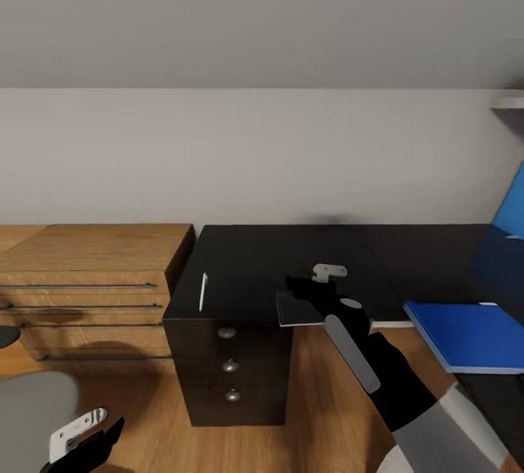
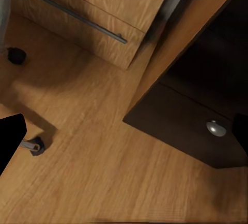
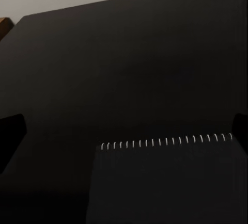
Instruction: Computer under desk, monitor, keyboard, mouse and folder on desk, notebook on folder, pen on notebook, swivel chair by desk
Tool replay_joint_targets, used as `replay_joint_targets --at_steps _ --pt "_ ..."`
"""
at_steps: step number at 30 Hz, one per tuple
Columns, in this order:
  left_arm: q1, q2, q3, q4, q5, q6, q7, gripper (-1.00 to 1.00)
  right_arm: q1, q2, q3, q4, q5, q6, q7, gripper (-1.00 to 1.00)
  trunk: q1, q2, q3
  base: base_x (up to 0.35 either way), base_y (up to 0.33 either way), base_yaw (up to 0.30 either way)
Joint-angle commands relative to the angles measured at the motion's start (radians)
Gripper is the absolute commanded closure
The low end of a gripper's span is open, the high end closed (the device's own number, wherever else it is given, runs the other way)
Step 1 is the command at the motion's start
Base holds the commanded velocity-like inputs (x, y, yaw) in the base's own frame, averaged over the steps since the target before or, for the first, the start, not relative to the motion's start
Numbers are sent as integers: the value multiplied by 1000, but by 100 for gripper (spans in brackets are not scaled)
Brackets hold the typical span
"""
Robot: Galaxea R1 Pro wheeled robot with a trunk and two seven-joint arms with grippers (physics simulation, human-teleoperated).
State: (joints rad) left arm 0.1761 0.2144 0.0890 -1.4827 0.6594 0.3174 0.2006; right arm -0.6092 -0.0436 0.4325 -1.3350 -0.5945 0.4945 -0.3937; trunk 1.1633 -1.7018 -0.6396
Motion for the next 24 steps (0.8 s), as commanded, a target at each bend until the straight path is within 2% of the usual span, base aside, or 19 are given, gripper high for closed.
replay_joint_targets --at_steps 1,9,13,22,23,24 --pt "0 0 0 -2 11 4 7 -100 -1 -1 3 -1 -10 1 -10 -100 0 -1 -1 -66 36 -269" --pt "0 0 -1 0 11 5 8 -100 -1 -2 -1 0 -10 2 -11 -100 0 -1 -1 -17 9 -265" --pt "0 0 -1 1 11 5 7 -100 -1 -13 -12 0 -11 1 -10 -100 0 -1 -1 -2 1 -231" --pt "0 0 -2 1 11 5 8 -100 1 -17 -15 1 -18 -1 -9 -100 0 -1 -1 -5 0 -55" --pt "0 0 -2 1 11 5 8 -100 3 -17 -15 1 -23 -2 -8 -100 0 -1 -1 -70 0 -12" --pt "0 0 -2 1 11 5 8 -100 13 -18 -15 0 -53 -4 -8 -100 0 -1 -1 -191 0 -6"
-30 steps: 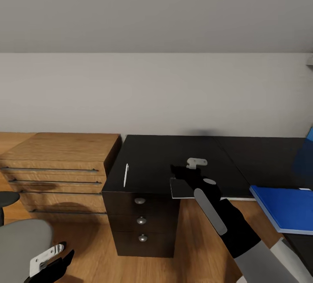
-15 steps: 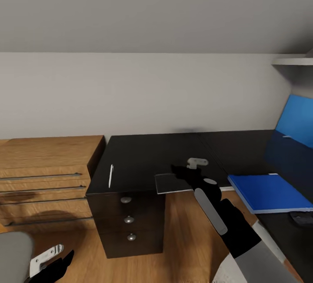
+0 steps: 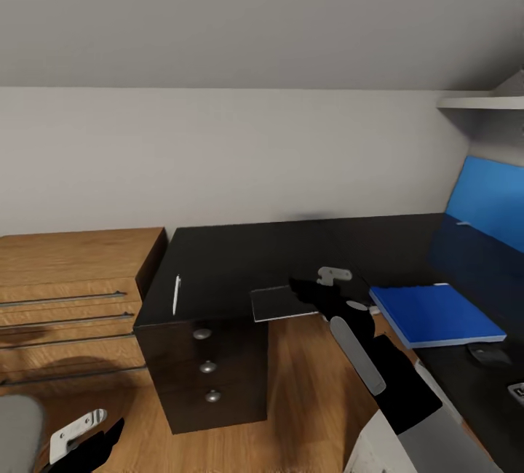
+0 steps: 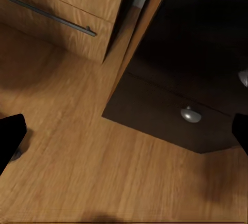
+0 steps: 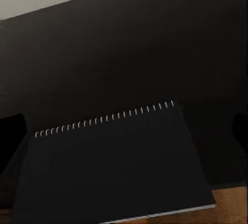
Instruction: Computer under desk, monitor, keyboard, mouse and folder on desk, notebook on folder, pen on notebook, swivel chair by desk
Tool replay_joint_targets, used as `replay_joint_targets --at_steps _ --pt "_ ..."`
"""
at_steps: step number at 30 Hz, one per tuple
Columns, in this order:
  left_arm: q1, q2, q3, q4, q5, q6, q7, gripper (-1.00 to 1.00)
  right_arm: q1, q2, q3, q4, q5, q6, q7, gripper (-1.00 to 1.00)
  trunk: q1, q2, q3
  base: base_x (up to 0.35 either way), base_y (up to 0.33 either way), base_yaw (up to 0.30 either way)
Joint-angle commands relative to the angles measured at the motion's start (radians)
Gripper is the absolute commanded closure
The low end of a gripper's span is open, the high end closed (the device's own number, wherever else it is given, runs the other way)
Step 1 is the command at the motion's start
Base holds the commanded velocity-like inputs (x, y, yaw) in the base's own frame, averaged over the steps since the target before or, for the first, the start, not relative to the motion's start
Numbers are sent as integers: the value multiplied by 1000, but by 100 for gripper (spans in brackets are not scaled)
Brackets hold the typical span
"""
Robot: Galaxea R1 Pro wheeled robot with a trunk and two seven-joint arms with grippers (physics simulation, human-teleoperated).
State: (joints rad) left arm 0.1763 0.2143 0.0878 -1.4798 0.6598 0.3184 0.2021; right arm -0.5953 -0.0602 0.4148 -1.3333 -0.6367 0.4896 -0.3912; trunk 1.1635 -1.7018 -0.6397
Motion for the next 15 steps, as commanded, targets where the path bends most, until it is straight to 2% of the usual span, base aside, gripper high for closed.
replay_joint_targets --at_steps 1,4,7,8,10,15 --pt "0 0 0 -2 11 4 7 -100 2 -1 3 -1 -24 -1 -10 -100 0 -1 -1 -220 0 -5" --pt "0 0 0 -2 11 4 7 -100 19 -1 4 0 -101 -18 -6 -100 0 -1 -1 -287 0 -2" --pt "0 0 0 -2 11 4 8 -100 26 -1 4 0 -125 -28 -5 -100 0 -1 -1 -324 0 0" --pt "0 0 -5 2 10 5 8 -100 32 0 5 2 -155 -43 -4 -100 0 -1 -1 -331 0 0" --pt "0 0 -10 12 9 4 7 -100 40 0 7 0 -179 -54 -3 -100 0 -1 -1 -330 0 0" --pt "0 0 -14 18 8 4 7 -100 52 1 8 -1 -199 -61 -2 -100 0 -1 -1 -301 0 0"
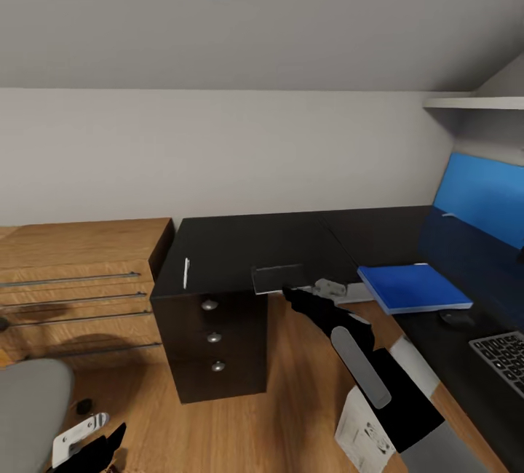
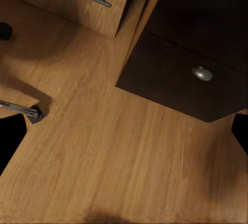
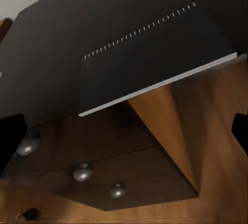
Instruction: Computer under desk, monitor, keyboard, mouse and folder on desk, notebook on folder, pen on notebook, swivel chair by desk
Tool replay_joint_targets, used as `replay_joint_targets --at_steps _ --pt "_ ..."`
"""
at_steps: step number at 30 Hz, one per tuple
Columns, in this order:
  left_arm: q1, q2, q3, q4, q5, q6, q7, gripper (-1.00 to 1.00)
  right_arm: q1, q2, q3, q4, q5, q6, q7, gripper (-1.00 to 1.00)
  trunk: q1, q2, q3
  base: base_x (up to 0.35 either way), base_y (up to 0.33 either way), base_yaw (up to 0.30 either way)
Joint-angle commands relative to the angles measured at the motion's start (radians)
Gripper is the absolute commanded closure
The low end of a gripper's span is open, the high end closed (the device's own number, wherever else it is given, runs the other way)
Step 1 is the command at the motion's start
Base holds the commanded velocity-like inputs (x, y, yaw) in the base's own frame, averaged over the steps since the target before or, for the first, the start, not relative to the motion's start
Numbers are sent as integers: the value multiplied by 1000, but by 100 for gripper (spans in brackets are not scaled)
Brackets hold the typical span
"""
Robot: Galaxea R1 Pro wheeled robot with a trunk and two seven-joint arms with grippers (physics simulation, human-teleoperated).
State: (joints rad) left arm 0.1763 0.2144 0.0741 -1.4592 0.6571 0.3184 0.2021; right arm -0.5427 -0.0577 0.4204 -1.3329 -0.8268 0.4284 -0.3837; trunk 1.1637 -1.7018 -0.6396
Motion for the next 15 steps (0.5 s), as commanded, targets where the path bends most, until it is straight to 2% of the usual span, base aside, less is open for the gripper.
replay_joint_targets --at_steps 1,9,15 --pt "0 0 -1 -2 10 4 7 -100 3 -1 2 -2 -13 0 -10 -100 -1 -1 -1 -282 0 0" --pt "0 0 -10 0 9 4 6 -100 44 -5 -1 -4 -77 -2 11 -100 -1 -1 -1 -283 0 0" --pt "0 0 -26 0 7 4 7 -100 76 -4 0 -5 -92 -5 31 -100 -1 -1 -1 -292 0 0"
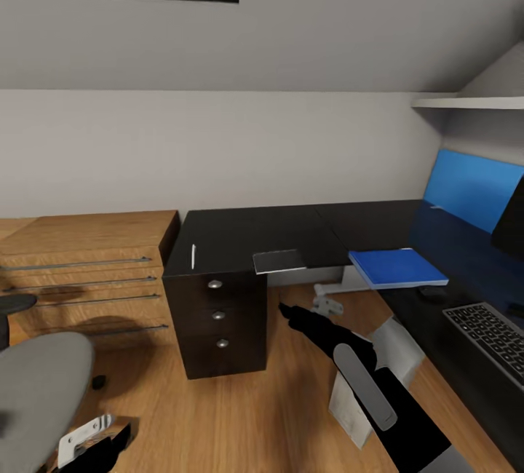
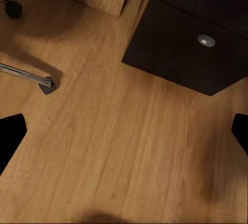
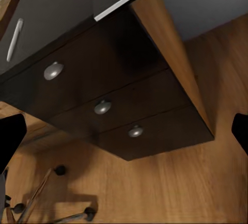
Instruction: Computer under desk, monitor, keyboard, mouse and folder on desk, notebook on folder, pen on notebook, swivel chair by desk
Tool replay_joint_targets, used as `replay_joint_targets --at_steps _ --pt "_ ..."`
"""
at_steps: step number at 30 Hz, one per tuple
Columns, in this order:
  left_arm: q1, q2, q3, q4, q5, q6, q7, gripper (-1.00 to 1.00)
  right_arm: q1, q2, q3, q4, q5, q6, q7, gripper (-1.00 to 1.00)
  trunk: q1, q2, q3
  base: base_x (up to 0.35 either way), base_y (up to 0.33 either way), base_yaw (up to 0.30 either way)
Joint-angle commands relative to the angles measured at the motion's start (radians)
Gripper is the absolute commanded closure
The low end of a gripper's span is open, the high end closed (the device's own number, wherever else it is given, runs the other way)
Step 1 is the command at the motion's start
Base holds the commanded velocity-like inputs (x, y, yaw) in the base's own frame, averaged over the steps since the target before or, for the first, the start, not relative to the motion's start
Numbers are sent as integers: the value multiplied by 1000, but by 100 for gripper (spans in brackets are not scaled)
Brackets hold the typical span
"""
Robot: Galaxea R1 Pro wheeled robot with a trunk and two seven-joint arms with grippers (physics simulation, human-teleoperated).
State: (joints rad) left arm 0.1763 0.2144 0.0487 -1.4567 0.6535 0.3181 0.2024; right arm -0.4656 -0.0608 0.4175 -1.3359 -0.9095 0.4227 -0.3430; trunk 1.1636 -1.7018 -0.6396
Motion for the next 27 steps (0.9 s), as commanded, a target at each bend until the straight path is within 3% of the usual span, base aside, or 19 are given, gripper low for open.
replay_joint_targets --at_steps 1,9,27 --pt "0 0 -2 -2 11 4 7 -100 3 -1 3 -2 -11 -2 -8 -100 0 -1 -1 -192 0 0" --pt "0 1 -6 -8 14 6 11 -100 17 2 4 0 -25 -17 -1 -100 0 -1 -1 -48 0 0" --pt "0 -2 -6 -41 15 7 17 -100 18 -1 4 4 -26 -18 18 -100 69 -127 -57 -1 0 0"
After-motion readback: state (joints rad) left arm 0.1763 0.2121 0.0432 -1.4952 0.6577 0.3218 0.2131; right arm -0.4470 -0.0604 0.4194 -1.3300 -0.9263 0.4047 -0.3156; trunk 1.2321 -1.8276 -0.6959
